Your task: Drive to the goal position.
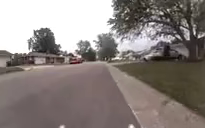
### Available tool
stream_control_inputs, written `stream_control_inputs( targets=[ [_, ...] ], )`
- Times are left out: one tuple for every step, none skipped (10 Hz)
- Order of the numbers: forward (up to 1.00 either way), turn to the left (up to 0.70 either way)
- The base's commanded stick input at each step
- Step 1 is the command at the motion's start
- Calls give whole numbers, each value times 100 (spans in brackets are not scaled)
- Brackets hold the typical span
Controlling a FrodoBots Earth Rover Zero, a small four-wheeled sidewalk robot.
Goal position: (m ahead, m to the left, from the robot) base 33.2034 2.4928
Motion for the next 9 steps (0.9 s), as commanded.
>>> stream_control_inputs(
  targets=[
    [100,0],
    [100,0],
    [100,0],
    [100,-8],
    [100,-20],
    [100,-32],
    [100,-40],
    [100,0],
    [100,0]
  ],
)
